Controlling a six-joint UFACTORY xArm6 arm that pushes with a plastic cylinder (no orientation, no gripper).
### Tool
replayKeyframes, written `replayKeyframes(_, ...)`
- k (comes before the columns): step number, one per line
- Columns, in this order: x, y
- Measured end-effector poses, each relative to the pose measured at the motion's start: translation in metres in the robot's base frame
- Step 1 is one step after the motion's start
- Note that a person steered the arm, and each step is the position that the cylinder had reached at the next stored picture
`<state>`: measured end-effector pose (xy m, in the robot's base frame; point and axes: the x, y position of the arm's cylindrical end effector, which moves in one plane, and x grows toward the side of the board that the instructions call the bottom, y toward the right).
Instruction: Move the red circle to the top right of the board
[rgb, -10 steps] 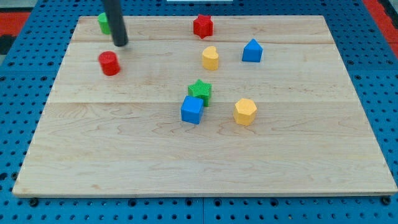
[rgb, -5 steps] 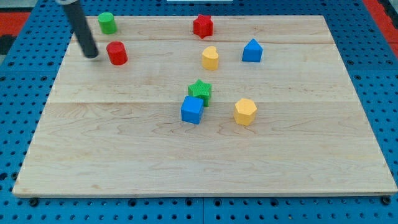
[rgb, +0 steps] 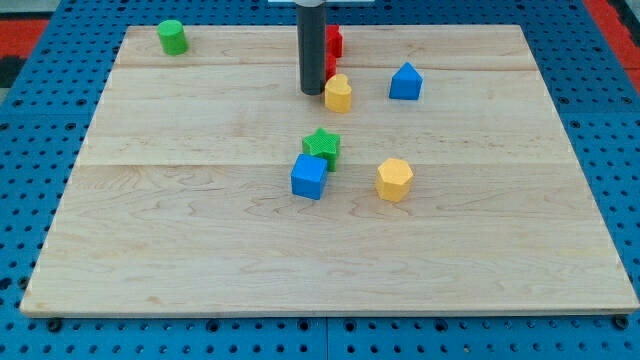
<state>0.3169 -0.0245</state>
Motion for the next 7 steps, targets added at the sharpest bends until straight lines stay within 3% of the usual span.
replayKeyframes(1, -0.017, -0.04)
replayKeyframes(2, -0.047, 0.047)
replayKeyframes(3, -0.024, 0.078)
replayKeyframes(4, 0.004, 0.099)
replayKeyframes(6, -0.04, 0.131)
replayKeyframes(7, -0.042, 0.118)
